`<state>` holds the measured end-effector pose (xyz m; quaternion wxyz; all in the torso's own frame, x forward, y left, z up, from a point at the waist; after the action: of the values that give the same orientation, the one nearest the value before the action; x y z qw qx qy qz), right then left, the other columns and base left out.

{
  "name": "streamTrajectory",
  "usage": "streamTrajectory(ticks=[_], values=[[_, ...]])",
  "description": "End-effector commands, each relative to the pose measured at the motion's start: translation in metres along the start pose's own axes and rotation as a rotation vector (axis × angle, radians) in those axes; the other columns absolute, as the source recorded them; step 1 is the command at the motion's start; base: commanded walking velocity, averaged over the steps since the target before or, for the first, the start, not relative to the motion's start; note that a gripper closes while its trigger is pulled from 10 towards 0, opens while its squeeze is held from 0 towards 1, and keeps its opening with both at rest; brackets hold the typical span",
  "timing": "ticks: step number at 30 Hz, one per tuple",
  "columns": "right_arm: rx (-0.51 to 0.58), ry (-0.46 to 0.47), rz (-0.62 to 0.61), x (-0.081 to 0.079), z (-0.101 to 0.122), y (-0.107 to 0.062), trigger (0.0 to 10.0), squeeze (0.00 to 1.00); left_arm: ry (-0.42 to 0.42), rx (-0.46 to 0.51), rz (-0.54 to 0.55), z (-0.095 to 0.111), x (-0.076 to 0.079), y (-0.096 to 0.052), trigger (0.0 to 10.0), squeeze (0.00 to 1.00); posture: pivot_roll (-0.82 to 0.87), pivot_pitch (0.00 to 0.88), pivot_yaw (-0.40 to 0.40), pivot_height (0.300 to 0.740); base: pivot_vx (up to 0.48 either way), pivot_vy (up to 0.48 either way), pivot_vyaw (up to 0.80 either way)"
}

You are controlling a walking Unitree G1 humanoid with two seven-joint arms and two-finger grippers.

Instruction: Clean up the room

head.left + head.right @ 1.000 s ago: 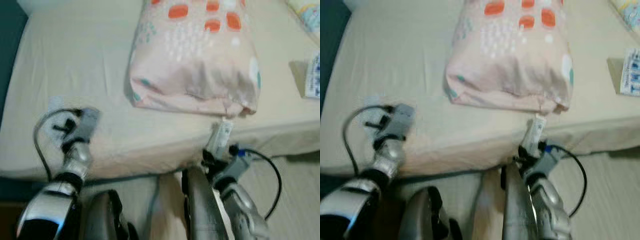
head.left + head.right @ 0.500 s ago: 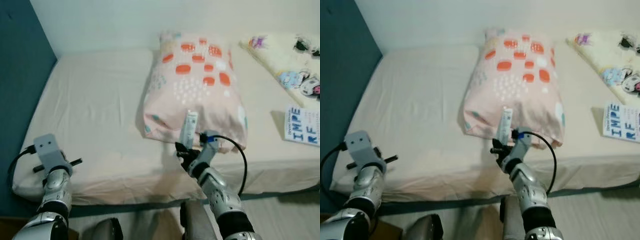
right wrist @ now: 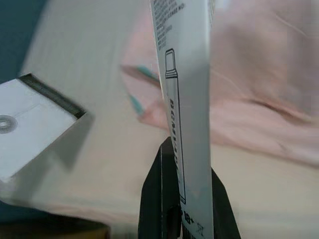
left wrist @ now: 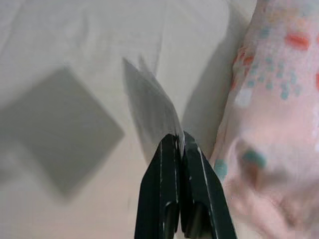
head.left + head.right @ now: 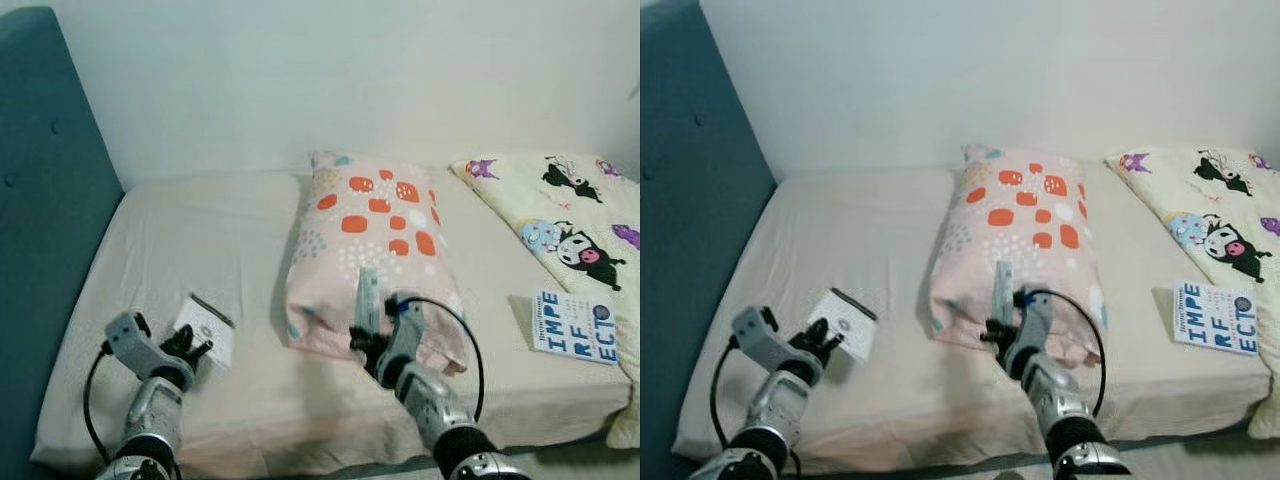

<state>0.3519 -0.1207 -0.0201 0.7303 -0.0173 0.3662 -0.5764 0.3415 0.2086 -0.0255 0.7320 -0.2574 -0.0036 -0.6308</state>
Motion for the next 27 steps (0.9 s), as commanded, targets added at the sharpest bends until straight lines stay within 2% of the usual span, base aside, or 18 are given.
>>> streamTrajectory(ticks=[1, 3, 4, 6, 8, 9, 10, 11, 12, 13, 14, 16, 21, 24, 27], values=[[-0.015, -0.009, -0.042, 0.011, -0.007, -0.004, 10.0, 0.00, 0.050, -0.048, 0.014, -0.013, -0.007, -0.005, 10.0, 0.00, -0.06, 0.000, -0.012, 0.696, 0.000, 0.000, 0.00], [-0.029, -0.014, -0.060, 0.016, -0.012, -0.005, 10.0, 0.00, 0.069, -0.069, 0.017, -0.018, -0.010, -0.007, 10.0, 0.00, -0.06, 0.000, -0.012, 0.701, 0.000, 0.000, 0.00], [-0.059, -0.030, -0.104, 0.027, -0.021, -0.010, 10.0, 0.00, 0.108, -0.127, 0.029, -0.034, -0.017, -0.014, 10.0, 0.00, -0.06, 0.000, -0.002, 0.706, 0.000, 0.000, 0.00], [-0.059, -0.030, -0.104, 0.027, -0.021, -0.010, 10.0, 0.00, 0.108, -0.127, 0.029, -0.034, -0.017, -0.014, 10.0, 0.00, -0.06, 0.000, -0.002, 0.706, 0.000, 0.000, 0.00], [-0.142, -0.078, -0.226, 0.058, -0.049, -0.028, 10.0, 0.00, 0.150, -0.280, 0.079, -0.076, -0.039, -0.038, 10.0, 0.00, -0.06, 0.000, 0.004, 0.710, 0.000, 0.000, 0.00], [-0.142, -0.078, -0.226, 0.058, -0.049, -0.028, 10.0, 0.00, 0.150, -0.280, 0.079, -0.076, -0.039, -0.038, 10.0, 0.00, -0.06, 0.000, 0.004, 0.710, 0.000, 0.000, 0.00], [-0.186, -0.093, -0.277, 0.073, -0.064, -0.039, 10.0, 0.00, 0.165, -0.361, 0.109, -0.098, -0.051, -0.054, 10.0, 0.00, -0.06, 0.000, 0.006, 0.710, 0.000, 0.000, 0.00], [-0.186, -0.093, -0.277, 0.073, -0.064, -0.039, 10.0, 0.00, 0.165, -0.361, 0.109, -0.098, -0.051, -0.054, 10.0, 0.00, -0.06, 0.000, 0.006, 0.710, 0.000, 0.000, 0.00], [-0.211, -0.089, -0.313, 0.084, -0.074, -0.048, 10.0, 0.00, 0.169, -0.425, 0.133, -0.116, -0.059, -0.068, 10.0, 0.00, -0.06, 0.000, 0.006, 0.710, 0.000, 0.000, 0.42], [-0.211, -0.089, -0.313, 0.084, -0.074, -0.048, 10.0, 0.00, 0.169, -0.425, 0.133, -0.116, -0.059, -0.068, 10.0, 0.00, -0.06, 0.000, 0.006, 0.710, 0.000, 0.000, 0.42], [-0.241, -0.101, -0.340, 0.091, -0.083, -0.055, 10.0, 0.00, 0.180, -0.477, 0.150, -0.130, -0.065, -0.080, 10.0, 0.00, -0.06, 0.000, 0.006, 0.710, 0.000, 0.000, 0.79], [-0.282, -0.123, -0.380, 0.102, -0.094, -0.066, 10.0, 0.00, 0.209, -0.534, 0.150, -0.145, -0.067, -0.093, 10.0, 0.00, -0.06, 0.000, 0.006, 0.710, 0.000, 0.000, 0.79], [-0.319, -0.149, -0.410, 0.110, -0.103, -0.075, 10.0, 0.00, 0.232, -0.556, 0.113, -0.151, -0.063, -0.096, 10.0, 0.00, -0.05, 0.000, -0.001, 0.710, 0.000, -0.200, 0.79], [-0.323, -0.154, -0.411, 0.111, -0.104, -0.075, 10.0, 0.00, 0.248, -0.558, 0.098, -0.151, -0.061, -0.095, 10.0, 0.00, -0.05, 0.000, -0.005, 0.710, 0.000, -0.480, 0.79], [-0.323, -0.167, -0.412, 0.111, -0.102, -0.075, 10.0, 0.00, 0.261, -0.556, 0.086, -0.149, -0.057, -0.091, 10.0, 0.00, -0.05, 0.000, -0.009, 0.710, 0.000, 0.000, 0.79]])
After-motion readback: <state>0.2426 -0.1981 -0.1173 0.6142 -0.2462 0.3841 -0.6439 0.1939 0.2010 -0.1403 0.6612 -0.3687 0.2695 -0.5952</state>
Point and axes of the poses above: a point about 5 cm out from each wrist's last joint towards the gripper, its own y axis pointing out of the wrist towards the gripper, its own z axis along the axis of the wrist's last joint, x = y × z, the point moved 6 cm from there along y, pointing out of the wrist towards the gripper, and after that the axes turned 13 degrees about y, right-handed, at the moved point
